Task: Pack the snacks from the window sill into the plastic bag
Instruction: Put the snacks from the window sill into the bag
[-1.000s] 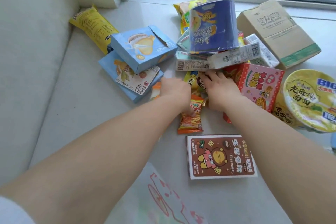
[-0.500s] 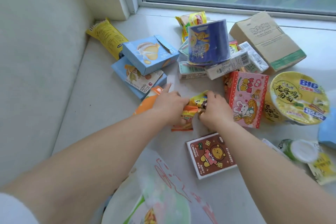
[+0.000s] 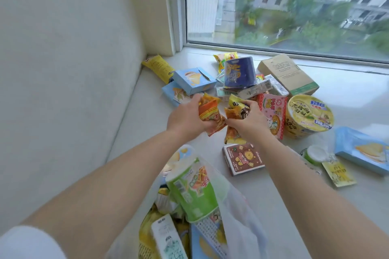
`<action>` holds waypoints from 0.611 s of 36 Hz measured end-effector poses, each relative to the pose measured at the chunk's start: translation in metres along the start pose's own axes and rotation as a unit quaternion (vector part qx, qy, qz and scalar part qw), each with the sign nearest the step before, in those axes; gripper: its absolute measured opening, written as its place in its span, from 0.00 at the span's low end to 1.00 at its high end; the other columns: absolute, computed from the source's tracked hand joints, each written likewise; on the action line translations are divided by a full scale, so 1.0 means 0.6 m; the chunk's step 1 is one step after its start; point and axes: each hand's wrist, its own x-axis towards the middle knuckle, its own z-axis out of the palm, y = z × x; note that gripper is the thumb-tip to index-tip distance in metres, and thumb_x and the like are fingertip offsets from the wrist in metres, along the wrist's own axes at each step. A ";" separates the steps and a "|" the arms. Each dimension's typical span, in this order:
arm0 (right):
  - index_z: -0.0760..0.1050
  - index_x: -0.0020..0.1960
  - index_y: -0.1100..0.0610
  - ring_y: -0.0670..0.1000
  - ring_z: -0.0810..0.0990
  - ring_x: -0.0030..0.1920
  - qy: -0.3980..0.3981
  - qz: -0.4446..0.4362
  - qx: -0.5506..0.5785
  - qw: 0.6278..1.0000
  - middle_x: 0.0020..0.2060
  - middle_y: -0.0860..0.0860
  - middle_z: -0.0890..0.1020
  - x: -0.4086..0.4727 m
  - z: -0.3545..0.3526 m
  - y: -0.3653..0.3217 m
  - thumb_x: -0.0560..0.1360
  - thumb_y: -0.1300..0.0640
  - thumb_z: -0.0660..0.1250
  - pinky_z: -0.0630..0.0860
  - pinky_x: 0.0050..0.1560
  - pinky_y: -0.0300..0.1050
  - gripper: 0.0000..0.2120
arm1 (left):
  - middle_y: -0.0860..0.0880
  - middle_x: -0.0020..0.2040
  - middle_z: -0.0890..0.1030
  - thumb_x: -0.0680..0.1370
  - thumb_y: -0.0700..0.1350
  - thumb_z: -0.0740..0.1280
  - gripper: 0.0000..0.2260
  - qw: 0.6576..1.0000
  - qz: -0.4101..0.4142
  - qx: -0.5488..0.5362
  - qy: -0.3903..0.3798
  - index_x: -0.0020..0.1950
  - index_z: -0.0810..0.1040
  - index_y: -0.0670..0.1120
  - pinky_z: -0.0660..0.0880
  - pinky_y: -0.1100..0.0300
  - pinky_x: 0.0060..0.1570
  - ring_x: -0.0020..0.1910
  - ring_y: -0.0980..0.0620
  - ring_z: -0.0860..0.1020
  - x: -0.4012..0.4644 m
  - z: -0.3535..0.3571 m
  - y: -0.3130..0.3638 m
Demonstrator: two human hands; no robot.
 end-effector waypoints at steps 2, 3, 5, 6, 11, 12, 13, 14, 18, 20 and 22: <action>0.65 0.66 0.49 0.52 0.76 0.53 0.002 -0.017 0.016 1.000 0.52 0.50 0.76 -0.049 0.003 -0.014 0.67 0.55 0.74 0.76 0.55 0.49 0.31 | 0.50 0.56 0.79 0.68 0.59 0.73 0.30 1.000 0.004 -0.005 0.016 0.65 0.67 0.51 0.69 0.59 0.45 0.55 0.47 0.77 -0.044 -0.023 -0.007; 0.65 0.66 0.49 0.52 0.77 0.53 0.004 -0.026 0.023 0.999 0.52 0.49 0.76 -0.071 0.005 -0.019 0.67 0.55 0.74 0.76 0.56 0.51 0.31 | 0.50 0.57 0.79 0.68 0.59 0.73 0.32 1.000 0.008 -0.006 0.028 0.67 0.66 0.50 0.69 0.59 0.45 0.56 0.46 0.77 -0.065 -0.032 -0.011; 0.66 0.66 0.49 0.52 0.77 0.53 0.004 -0.043 0.033 0.999 0.50 0.48 0.76 -0.116 0.012 -0.026 0.67 0.55 0.74 0.76 0.55 0.51 0.30 | 0.49 0.58 0.79 0.68 0.59 0.73 0.34 0.999 0.010 -0.015 0.046 0.68 0.65 0.50 0.71 0.57 0.48 0.56 0.45 0.77 -0.106 -0.047 -0.022; 0.66 0.66 0.49 0.51 0.77 0.53 0.006 -0.048 0.037 0.998 0.50 0.48 0.76 -0.135 0.016 -0.025 0.67 0.55 0.74 0.76 0.54 0.49 0.30 | 0.49 0.58 0.79 0.68 0.59 0.73 0.33 0.998 0.003 -0.030 0.053 0.68 0.66 0.50 0.73 0.55 0.50 0.56 0.45 0.77 -0.124 -0.052 -0.030; 0.66 0.66 0.48 0.50 0.76 0.50 -0.003 -0.062 0.059 0.996 0.48 0.46 0.76 -0.225 0.042 -0.024 0.68 0.56 0.74 0.74 0.48 0.44 0.30 | 0.49 0.53 0.81 0.67 0.58 0.75 0.30 0.989 -0.020 -0.122 0.085 0.63 0.70 0.49 0.76 0.50 0.53 0.53 0.47 0.79 -0.207 -0.063 -0.064; 0.66 0.66 0.47 0.50 0.77 0.50 -0.004 -0.063 0.061 0.996 0.46 0.44 0.76 -0.240 0.049 -0.021 0.67 0.56 0.74 0.76 0.50 0.46 0.30 | 0.49 0.52 0.81 0.66 0.57 0.75 0.29 0.987 -0.024 -0.128 0.089 0.62 0.71 0.49 0.77 0.51 0.53 0.51 0.48 0.79 -0.222 -0.063 -0.071; 0.66 0.65 0.47 0.50 0.77 0.50 -0.005 -0.068 0.062 0.996 0.45 0.41 0.74 -0.255 0.055 -0.019 0.67 0.56 0.74 0.76 0.51 0.47 0.30 | 0.49 0.51 0.81 0.66 0.57 0.75 0.28 0.986 -0.024 -0.134 0.092 0.61 0.71 0.49 0.77 0.51 0.52 0.51 0.48 0.79 -0.235 -0.061 -0.079; 0.66 0.65 0.48 0.49 0.77 0.50 -0.008 -0.073 0.061 0.995 0.44 0.40 0.74 -0.270 0.063 -0.015 0.67 0.56 0.75 0.76 0.51 0.47 0.30 | 0.50 0.51 0.81 0.66 0.57 0.75 0.28 0.986 -0.027 -0.138 0.093 0.60 0.71 0.49 0.77 0.51 0.52 0.50 0.48 0.80 -0.249 -0.060 -0.085; 0.67 0.63 0.49 0.49 0.76 0.50 0.001 -0.106 0.041 0.994 0.49 0.47 0.76 -0.317 0.094 0.005 0.65 0.56 0.76 0.75 0.50 0.43 0.30 | 0.50 0.51 0.81 0.66 0.58 0.75 0.29 0.984 -0.037 -0.147 0.089 0.61 0.71 0.49 0.77 0.51 0.52 0.50 0.49 0.79 -0.294 -0.048 -0.114; 0.68 0.63 0.50 0.46 0.75 0.49 0.009 -0.126 0.036 0.991 0.50 0.46 0.75 -0.337 0.109 0.018 0.65 0.57 0.77 0.71 0.45 0.32 0.30 | 0.49 0.51 0.81 0.66 0.58 0.75 0.30 0.985 -0.049 -0.146 0.082 0.63 0.70 0.48 0.77 0.51 0.52 0.51 0.48 0.79 -0.313 -0.039 -0.129; 0.68 0.64 0.51 0.45 0.75 0.49 0.014 -0.140 0.024 0.990 0.51 0.46 0.76 -0.353 0.124 0.032 0.65 0.57 0.77 0.68 0.41 0.25 0.31 | 0.49 0.52 0.81 0.66 0.59 0.75 0.32 0.986 -0.056 -0.141 0.073 0.65 0.69 0.48 0.77 0.50 0.53 0.51 0.48 0.79 -0.331 -0.029 -0.142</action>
